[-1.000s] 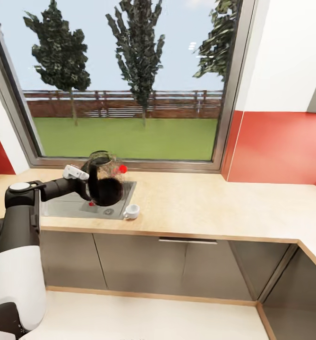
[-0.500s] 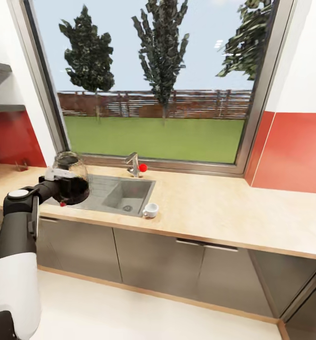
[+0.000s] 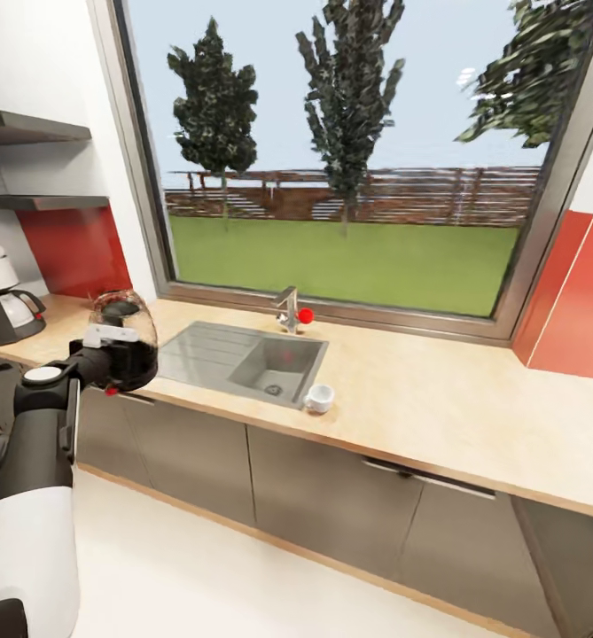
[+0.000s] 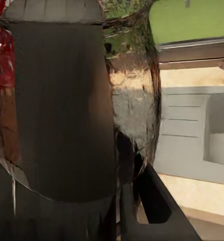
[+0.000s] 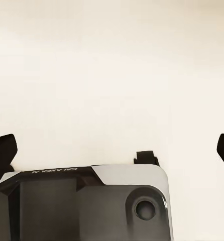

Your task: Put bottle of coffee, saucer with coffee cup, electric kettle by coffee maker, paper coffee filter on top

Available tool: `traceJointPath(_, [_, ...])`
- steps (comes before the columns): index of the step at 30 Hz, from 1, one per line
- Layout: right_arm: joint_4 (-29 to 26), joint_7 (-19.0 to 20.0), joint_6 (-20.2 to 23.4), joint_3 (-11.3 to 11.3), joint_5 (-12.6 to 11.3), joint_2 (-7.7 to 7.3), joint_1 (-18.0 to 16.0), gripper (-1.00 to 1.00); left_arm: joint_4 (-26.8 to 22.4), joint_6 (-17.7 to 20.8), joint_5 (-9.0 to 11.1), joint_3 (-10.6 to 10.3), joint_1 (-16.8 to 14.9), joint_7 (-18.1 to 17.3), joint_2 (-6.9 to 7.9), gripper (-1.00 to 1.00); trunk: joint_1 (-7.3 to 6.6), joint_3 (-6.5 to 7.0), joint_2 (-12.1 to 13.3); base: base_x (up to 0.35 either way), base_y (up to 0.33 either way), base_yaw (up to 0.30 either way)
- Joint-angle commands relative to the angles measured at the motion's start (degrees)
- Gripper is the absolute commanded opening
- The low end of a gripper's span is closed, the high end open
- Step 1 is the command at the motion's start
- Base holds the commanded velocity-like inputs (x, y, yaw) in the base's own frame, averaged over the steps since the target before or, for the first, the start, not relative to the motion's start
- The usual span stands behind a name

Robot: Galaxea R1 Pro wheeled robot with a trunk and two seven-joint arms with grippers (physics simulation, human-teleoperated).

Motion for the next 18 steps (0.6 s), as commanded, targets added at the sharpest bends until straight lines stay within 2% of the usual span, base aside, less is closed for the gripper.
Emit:
traceJointPath(1, [0.1, 0.3, -0.2, 0.4, -0.6, -0.01, -0.1, 1.0, -0.1, 0.1, -0.4, 0.1, 0.0, 0.0, -0.04, -1.0, 0.06, -0.13, -0.1, 0.304, 0.0, 0.278])
traceJointPath(5, [0.1, 0.3, -0.2, 0.4, -0.5, -0.05, -0.1, 1.0, 0.1, 0.0, -0.2, 0.2, 0.0, 2.2, -0.04, -1.0, 0.06, -0.13, -0.1, 0.326, 0.0, 0.115])
traceJointPath(10, [0.1, 0.4, -0.2, 0.5, -0.4, -0.14, -0.1, 1.0, 0.2, 0.0, -0.2, 0.4, 0.0, 2.7, -0.05, -1.0, 0.06, -0.13, -0.1, 0.332, 0.0, 0.009])
traceJointPath(15, [0.2, 0.5, 0.0, 0.5, -0.5, -0.12, 0.1, 1.0, 0.4, 0.1, -0.3, 0.5, 0.0, 2.7, -0.05, -1.0, 0.06, -0.13, -0.1, 0.094, 0.0, 0.0])
traceJointPath(16, [0.2, 0.6, 0.0, 0.5, -0.4, -0.12, 0.6, 1.0, 0.4, 0.1, -0.3, 0.5, 0.0, 2.7, -0.05, -1.0, 0.06, -0.13, -0.1, 0.007, 0.0, 0.0])
traceJointPath(18, [0.2, 0.6, 0.1, 0.5, -0.4, -0.14, 4.2, 1.0, 0.4, 0.0, -0.4, 0.6, 0.0, 2.8, -0.05, -1.0, 0.06, -0.13, -0.1, 0.003, 0.0, 0.0])
